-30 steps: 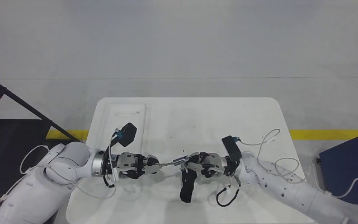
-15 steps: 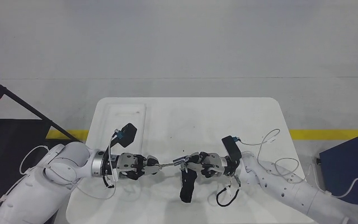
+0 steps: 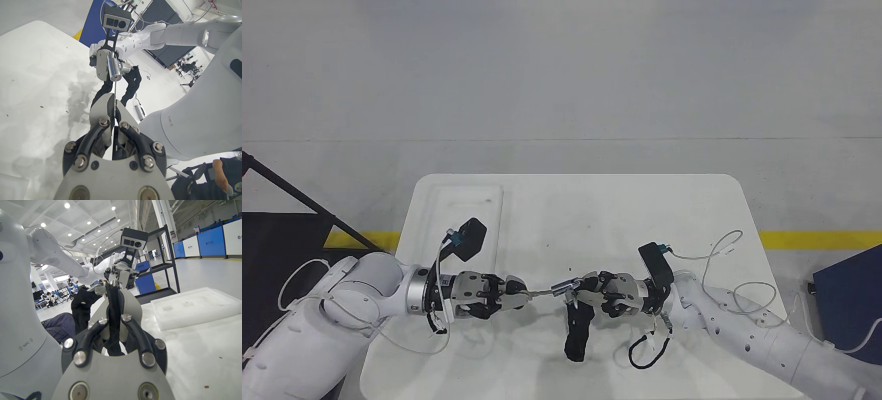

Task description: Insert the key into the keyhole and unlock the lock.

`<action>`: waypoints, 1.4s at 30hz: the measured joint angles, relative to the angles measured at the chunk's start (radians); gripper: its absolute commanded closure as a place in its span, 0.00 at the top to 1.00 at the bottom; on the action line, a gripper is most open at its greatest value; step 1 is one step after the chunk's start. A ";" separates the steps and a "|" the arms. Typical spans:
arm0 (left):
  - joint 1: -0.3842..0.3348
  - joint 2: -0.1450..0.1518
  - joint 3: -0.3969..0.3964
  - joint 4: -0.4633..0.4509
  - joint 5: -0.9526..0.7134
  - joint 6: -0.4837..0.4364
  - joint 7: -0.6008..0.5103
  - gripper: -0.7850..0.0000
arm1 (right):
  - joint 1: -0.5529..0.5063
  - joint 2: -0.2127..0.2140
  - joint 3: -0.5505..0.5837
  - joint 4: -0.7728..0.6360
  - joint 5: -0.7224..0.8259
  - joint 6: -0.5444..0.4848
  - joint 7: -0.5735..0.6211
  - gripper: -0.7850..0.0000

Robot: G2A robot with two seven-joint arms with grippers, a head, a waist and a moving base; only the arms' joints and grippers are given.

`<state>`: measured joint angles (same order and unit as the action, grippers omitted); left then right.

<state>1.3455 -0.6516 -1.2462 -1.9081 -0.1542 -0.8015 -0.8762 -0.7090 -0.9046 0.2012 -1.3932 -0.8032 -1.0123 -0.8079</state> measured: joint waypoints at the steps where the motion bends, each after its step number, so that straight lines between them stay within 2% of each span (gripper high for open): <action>1: 0.001 0.000 -0.001 0.001 -0.001 -0.001 0.001 0.00 | 0.000 0.000 0.000 0.000 0.000 0.000 0.000 0.00; 21: 0.000 -0.010 0.004 0.004 -0.006 0.001 -0.004 0.00 | 0.000 0.000 0.000 0.000 0.000 0.000 0.000 0.00; 34: -0.016 -0.030 0.044 0.008 0.006 0.007 0.048 0.00 | 0.000 0.000 0.000 0.000 0.000 0.000 0.000 0.00; 42: -0.026 -0.031 0.037 0.006 0.022 0.041 0.012 0.00 | 0.000 0.000 0.000 0.000 0.000 0.000 0.000 0.00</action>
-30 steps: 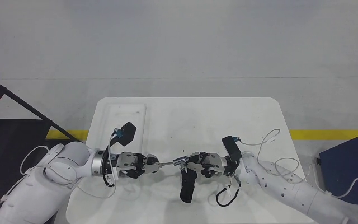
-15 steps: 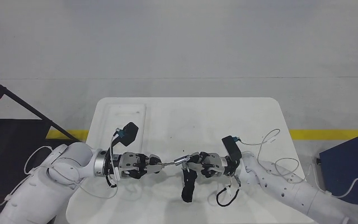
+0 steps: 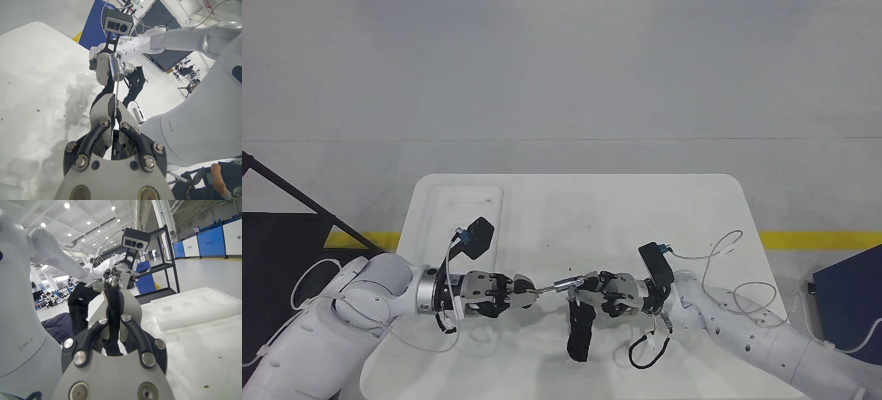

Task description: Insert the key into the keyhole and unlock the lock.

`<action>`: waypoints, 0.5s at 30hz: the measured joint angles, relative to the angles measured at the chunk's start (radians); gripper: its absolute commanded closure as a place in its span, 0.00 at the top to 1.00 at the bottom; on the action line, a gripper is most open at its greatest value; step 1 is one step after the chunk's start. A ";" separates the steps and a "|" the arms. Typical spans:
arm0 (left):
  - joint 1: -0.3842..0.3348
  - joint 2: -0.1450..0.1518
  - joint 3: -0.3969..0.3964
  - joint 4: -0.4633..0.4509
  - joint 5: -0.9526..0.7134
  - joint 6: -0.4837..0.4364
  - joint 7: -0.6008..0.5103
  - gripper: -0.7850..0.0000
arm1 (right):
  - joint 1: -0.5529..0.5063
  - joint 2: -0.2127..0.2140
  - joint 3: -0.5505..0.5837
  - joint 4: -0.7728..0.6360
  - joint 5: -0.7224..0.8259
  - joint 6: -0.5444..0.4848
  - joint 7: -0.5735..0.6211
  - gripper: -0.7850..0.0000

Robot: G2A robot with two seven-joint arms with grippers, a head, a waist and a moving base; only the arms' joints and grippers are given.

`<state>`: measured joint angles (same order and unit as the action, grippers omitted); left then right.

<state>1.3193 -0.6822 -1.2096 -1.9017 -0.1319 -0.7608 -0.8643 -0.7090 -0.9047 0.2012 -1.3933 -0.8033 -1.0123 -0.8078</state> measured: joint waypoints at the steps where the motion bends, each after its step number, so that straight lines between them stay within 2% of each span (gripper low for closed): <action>1: -0.002 0.000 -0.003 0.000 0.000 0.005 -0.008 0.00 | 0.000 0.000 0.000 0.000 0.000 0.000 0.000 0.00; 15: -0.002 -0.001 -0.016 -0.006 -0.002 0.038 -0.048 0.00 | 0.000 0.000 0.000 0.000 0.000 0.000 0.000 0.00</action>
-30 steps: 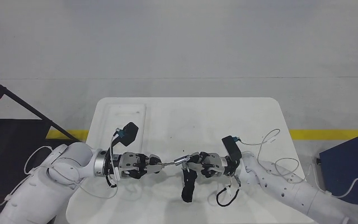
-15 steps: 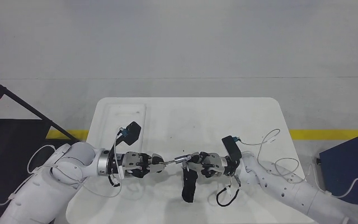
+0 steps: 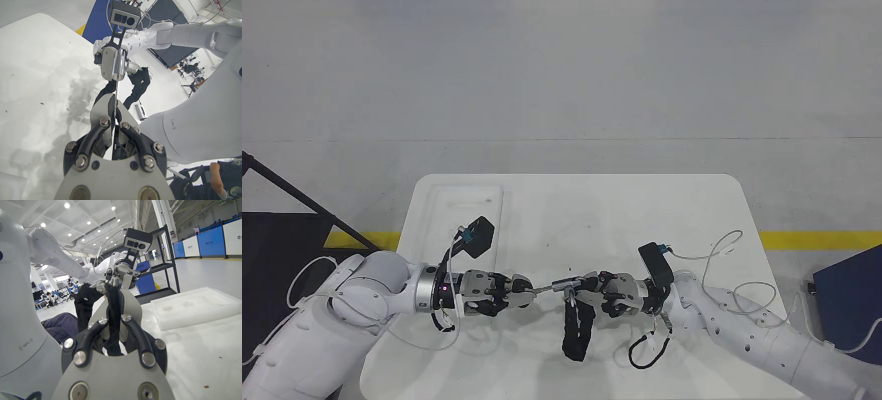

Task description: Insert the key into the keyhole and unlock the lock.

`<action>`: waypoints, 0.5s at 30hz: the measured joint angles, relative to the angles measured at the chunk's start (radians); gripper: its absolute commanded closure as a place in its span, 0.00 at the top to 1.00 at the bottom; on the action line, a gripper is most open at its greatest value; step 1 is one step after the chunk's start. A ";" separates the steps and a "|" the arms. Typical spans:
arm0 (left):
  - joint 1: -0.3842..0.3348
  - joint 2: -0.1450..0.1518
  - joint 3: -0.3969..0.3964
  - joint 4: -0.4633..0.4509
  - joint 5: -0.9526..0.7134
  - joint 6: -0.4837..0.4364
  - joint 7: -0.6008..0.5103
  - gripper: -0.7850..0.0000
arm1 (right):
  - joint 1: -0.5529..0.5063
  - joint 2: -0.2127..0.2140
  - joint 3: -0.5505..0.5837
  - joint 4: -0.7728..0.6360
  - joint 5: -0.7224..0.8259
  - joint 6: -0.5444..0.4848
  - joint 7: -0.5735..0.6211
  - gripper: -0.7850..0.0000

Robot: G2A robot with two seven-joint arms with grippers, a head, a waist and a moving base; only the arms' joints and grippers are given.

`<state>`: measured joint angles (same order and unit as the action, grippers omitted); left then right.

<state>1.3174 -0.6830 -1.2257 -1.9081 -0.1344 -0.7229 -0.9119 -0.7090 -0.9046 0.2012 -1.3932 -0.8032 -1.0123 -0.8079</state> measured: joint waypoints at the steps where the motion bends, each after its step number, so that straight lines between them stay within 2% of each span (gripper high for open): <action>1: -0.002 0.000 0.000 0.000 -0.001 0.003 -0.003 0.00 | 0.000 0.000 0.000 0.000 0.000 0.000 0.000 0.00; 15: -0.038 -0.012 0.025 -0.016 0.000 0.040 -0.019 0.00 | 0.000 0.000 0.000 0.000 0.000 0.000 0.000 0.00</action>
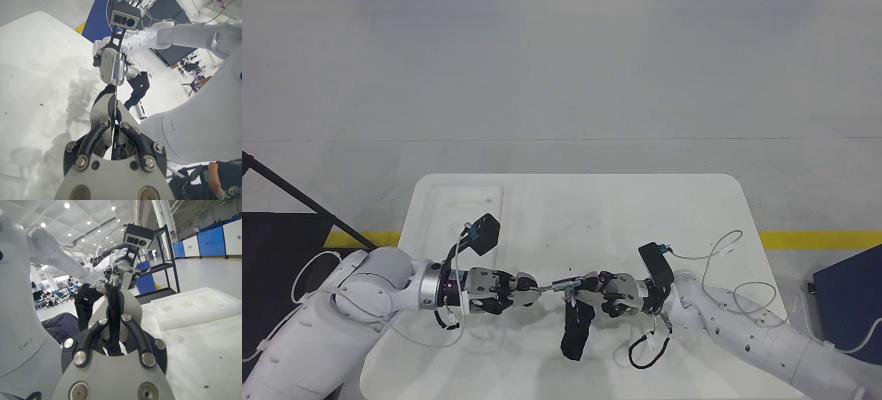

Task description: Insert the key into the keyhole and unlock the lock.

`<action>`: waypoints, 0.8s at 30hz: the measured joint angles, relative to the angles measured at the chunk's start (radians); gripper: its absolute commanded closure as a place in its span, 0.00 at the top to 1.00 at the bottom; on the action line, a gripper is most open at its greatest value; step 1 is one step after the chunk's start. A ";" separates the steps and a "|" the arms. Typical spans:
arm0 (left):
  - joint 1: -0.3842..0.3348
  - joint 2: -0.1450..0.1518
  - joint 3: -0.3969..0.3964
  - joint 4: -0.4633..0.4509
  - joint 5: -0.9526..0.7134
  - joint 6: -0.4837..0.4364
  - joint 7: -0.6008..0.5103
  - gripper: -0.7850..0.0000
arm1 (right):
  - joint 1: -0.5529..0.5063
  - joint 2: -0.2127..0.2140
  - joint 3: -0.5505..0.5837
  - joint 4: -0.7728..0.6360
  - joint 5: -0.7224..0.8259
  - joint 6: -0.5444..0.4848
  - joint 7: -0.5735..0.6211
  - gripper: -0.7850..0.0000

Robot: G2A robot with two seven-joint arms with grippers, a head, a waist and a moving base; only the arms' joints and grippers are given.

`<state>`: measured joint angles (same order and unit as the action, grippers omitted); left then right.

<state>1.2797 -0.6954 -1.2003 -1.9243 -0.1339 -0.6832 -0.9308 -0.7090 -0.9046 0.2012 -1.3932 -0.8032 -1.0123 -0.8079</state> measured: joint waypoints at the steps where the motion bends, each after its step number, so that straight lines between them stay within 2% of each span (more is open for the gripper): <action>1: -0.001 -0.002 0.005 -0.002 0.004 0.001 0.004 0.00 | 0.000 0.000 0.000 0.000 0.000 0.000 0.000 0.00; 7: -0.007 -0.010 0.023 -0.012 0.040 0.001 0.028 0.00 | 0.000 0.000 0.000 0.000 0.000 0.000 0.000 0.00; 12: 0.007 -0.015 0.004 -0.025 0.130 -0.005 0.105 0.00 | 0.000 0.000 0.000 0.000 0.000 0.000 0.000 0.00; 24: 0.149 -0.024 -0.072 -0.104 0.430 -0.015 0.382 0.00 | 0.000 0.000 0.000 0.000 0.000 0.000 0.000 0.00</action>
<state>1.4291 -0.7195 -1.2727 -2.0279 0.2961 -0.6986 -0.5491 -0.7090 -0.9046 0.2012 -1.3932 -0.8032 -1.0123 -0.8079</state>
